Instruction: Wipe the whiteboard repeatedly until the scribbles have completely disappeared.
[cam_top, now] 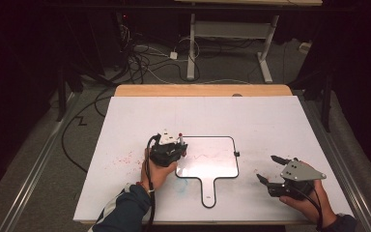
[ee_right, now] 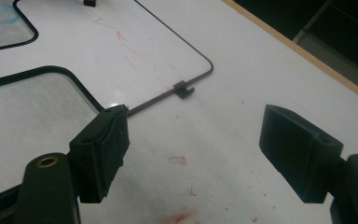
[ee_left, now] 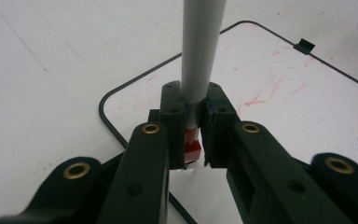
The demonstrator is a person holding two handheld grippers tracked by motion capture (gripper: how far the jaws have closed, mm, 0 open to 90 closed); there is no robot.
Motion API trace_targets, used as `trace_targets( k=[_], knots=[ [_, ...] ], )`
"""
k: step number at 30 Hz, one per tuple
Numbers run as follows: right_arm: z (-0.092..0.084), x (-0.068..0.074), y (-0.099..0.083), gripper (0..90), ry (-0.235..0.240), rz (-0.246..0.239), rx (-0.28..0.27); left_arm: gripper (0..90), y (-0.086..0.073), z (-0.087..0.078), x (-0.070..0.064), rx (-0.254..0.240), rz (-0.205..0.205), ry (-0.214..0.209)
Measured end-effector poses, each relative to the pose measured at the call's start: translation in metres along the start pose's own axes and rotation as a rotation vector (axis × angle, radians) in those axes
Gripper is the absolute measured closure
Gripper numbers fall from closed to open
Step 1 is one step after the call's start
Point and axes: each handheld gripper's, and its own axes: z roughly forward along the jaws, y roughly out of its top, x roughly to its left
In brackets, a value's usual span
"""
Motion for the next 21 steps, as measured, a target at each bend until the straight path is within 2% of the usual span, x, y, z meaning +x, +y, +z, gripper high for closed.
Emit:
trace_targets(
  k=[2,4,8,12,16,18,21],
  knots=[
    [0.0,0.001,0.0,24.6,0.002,0.0,0.001,79.1,-0.001,0.003,-0.002,-0.005,-0.02,-0.01],
    [0.001,0.001,0.0,24.6,0.005,0.0,0.001,79.1,-0.004,0.008,-0.009,-0.003,-0.014,-0.031],
    [0.001,0.001,0.0,24.6,0.009,-0.005,0.002,79.1,-0.012,0.021,-0.026,0.01,0.012,-0.071],
    [0.001,0.002,0.0,24.6,0.013,-0.005,0.0,79.1,-0.015,0.029,-0.035,0.021,0.054,-0.078],
    [0.001,0.0,-0.001,24.6,0.008,0.0,0.002,79.1,-0.008,0.018,-0.023,0.035,0.059,-0.047],
    [0.001,0.0,-0.001,24.6,0.008,-0.002,0.003,79.0,-0.003,0.011,-0.011,0.023,0.041,-0.02],
    [0.001,0.0,-0.001,24.6,0.007,-0.002,0.005,79.1,0.003,0.002,0.004,0.009,0.025,-0.005]
  ],
)
